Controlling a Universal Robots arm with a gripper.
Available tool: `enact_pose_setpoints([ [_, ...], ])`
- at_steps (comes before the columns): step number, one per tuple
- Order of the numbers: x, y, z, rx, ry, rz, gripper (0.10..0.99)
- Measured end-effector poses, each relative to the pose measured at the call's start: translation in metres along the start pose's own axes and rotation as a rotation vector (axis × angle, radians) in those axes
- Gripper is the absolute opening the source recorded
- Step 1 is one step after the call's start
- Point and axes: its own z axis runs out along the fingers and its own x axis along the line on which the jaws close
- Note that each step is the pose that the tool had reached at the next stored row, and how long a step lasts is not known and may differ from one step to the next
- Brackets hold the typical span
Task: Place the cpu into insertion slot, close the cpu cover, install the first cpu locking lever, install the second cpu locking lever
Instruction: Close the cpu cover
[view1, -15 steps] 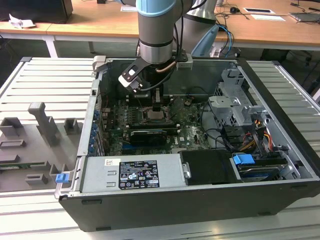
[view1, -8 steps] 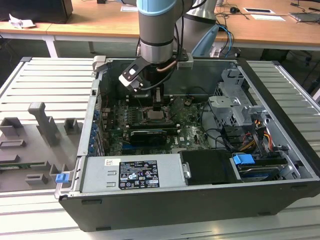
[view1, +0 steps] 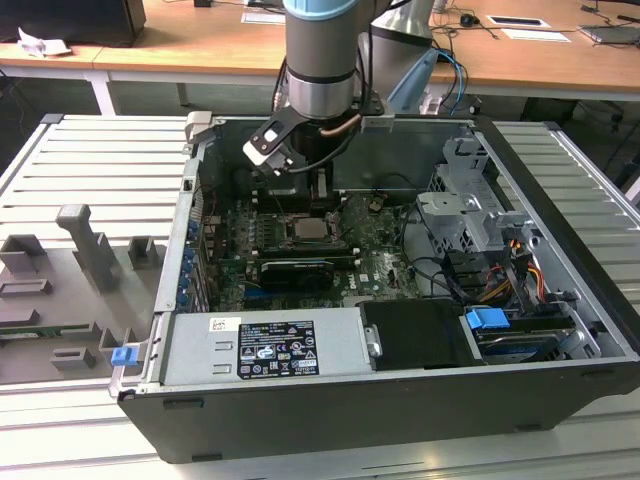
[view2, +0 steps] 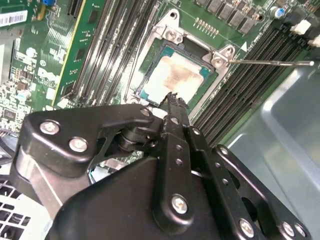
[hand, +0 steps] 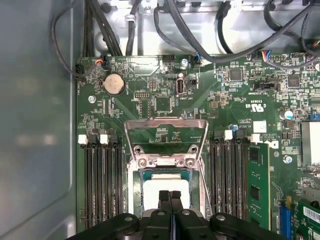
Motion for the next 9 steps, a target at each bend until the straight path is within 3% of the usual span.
enact_pose_setpoints([
  [2, 0.0000, 0.0053, 0.0001, 0.005, -0.0004, 0.000, 0.106],
  [6, 0.0003, 0.0069, -0.0060, 0.007, -0.0003, 0.000, 0.106],
  [9, 0.0003, 0.0083, -0.0060, 0.007, -0.0005, 0.001, 0.106],
])
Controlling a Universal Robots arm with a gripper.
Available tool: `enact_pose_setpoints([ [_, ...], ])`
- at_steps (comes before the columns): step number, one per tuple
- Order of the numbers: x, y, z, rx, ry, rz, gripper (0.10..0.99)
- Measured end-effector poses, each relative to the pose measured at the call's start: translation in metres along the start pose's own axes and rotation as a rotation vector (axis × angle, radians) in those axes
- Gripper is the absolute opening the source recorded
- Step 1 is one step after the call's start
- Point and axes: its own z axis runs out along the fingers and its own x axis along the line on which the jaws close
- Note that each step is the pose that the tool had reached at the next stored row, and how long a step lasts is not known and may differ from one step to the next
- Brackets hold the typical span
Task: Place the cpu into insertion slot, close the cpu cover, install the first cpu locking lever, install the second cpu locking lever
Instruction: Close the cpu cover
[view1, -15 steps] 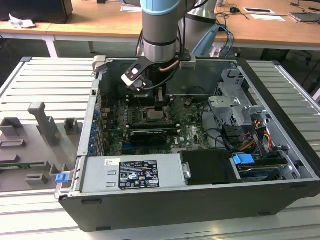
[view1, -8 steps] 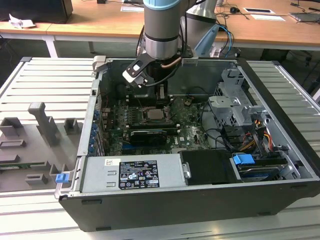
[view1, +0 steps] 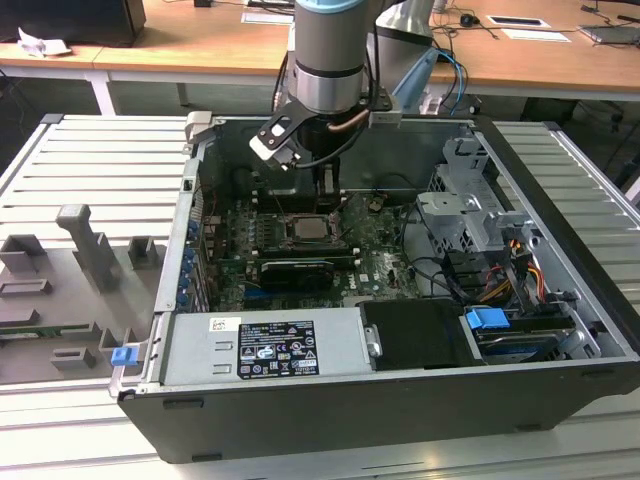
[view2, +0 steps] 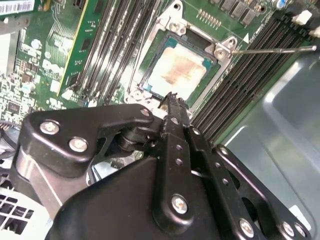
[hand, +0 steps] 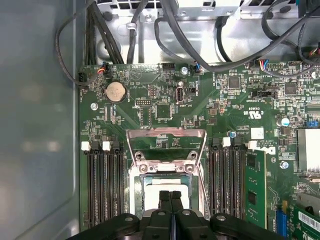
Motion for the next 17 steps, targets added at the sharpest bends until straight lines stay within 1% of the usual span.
enact_pose_setpoints([
  [3, 0.0001, 0.0034, 0.0002, 0.000, -0.0003, 0.000, 0.106],
  [4, 0.0001, 0.0034, -0.0003, 0.000, -0.0005, 0.000, 0.106],
  [10, 0.0003, 0.0040, -0.0082, 0.000, -0.0021, 0.000, 0.106],
  [14, 0.0004, 0.0067, -0.0083, 0.000, -0.0024, 0.000, 0.106],
  [17, 0.0005, 0.0074, -0.0113, 0.000, -0.0030, 0.000, 0.106],
])
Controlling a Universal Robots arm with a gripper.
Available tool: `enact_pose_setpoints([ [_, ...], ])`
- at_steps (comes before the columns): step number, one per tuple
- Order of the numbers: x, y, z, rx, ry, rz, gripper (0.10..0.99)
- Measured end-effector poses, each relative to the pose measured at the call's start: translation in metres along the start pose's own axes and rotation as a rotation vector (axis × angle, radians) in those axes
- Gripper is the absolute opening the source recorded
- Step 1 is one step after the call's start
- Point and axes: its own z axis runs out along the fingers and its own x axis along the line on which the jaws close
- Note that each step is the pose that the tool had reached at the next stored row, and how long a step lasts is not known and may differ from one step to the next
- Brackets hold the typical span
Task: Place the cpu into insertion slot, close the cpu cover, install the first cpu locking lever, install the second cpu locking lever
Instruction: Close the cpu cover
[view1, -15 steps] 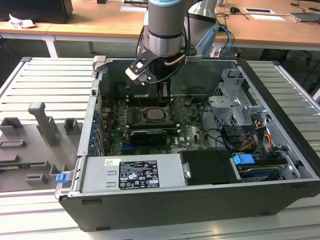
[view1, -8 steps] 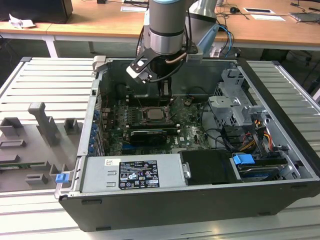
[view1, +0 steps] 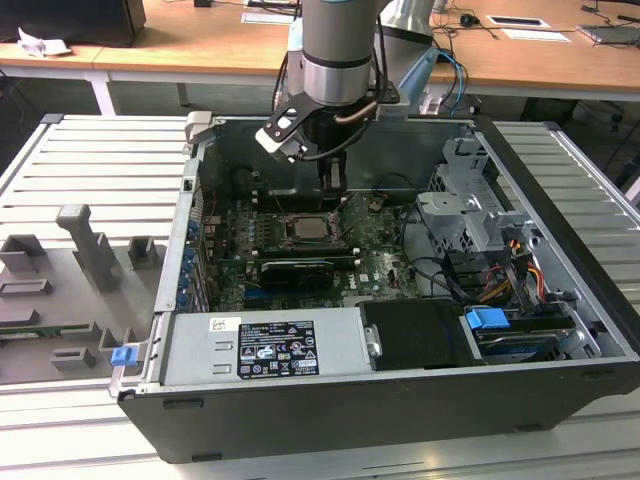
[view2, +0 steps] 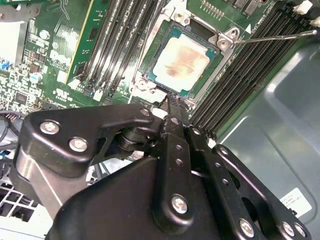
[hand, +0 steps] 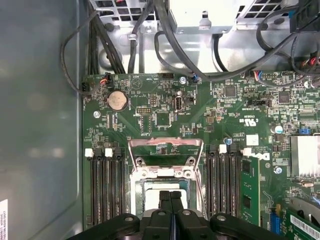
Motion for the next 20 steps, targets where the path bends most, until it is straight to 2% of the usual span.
enact_pose_setpoints([
  [4, 0.0001, 0.0003, -0.0055, 0.000, -0.0012, 0.000, 0.106],
  [7, 0.0002, 0.0013, -0.0060, 0.000, -0.0013, 0.000, 0.106],
  [15, 0.0005, 0.0179, -0.0051, 0.002, -0.0019, 0.000, 0.106],
  [17, 0.0005, 0.0185, -0.0051, 0.002, -0.0020, 0.000, 0.106],
  [20, 0.0007, 0.0239, -0.0052, 0.003, -0.0021, 0.000, 0.106],
])
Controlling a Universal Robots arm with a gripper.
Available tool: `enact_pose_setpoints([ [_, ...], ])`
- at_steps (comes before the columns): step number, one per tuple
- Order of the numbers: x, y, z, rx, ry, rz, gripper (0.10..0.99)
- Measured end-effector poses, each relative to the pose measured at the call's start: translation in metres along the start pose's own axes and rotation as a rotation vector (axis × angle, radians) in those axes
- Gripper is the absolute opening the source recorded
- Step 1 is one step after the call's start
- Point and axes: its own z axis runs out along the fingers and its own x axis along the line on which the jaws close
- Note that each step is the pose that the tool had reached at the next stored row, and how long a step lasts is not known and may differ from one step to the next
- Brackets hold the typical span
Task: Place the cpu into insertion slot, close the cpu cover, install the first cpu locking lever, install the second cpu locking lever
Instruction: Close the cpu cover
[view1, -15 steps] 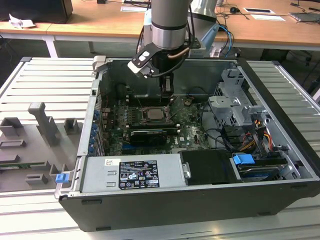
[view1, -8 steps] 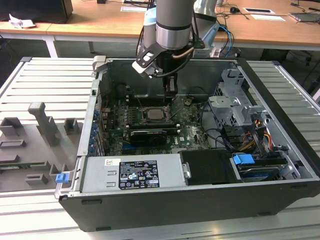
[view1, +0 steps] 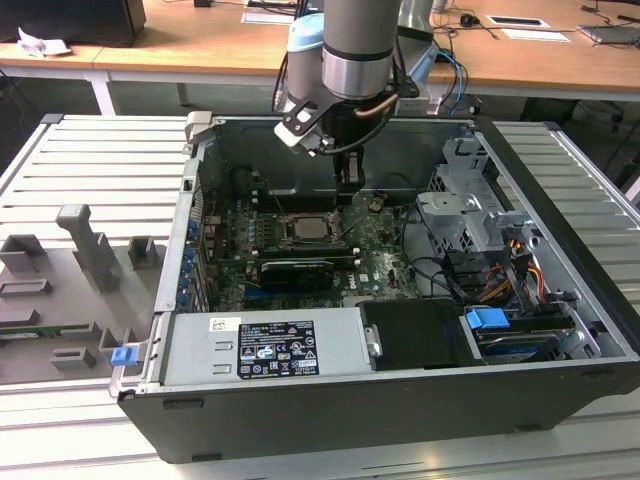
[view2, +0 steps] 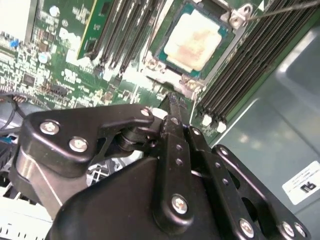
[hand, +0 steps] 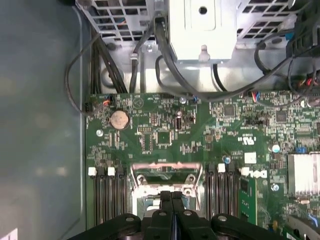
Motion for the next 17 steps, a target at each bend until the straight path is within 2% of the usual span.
enact_pose_setpoints([
  [6, 0.0002, 0.0031, -0.0055, 0.001, 0.0001, 0.000, 0.106],
  [11, 0.0003, 0.0055, -0.0064, 0.002, 0.0001, 0.000, 0.106],
  [17, 0.0005, 0.0180, -0.0058, 0.006, 0.0000, 0.000, 0.106],
])
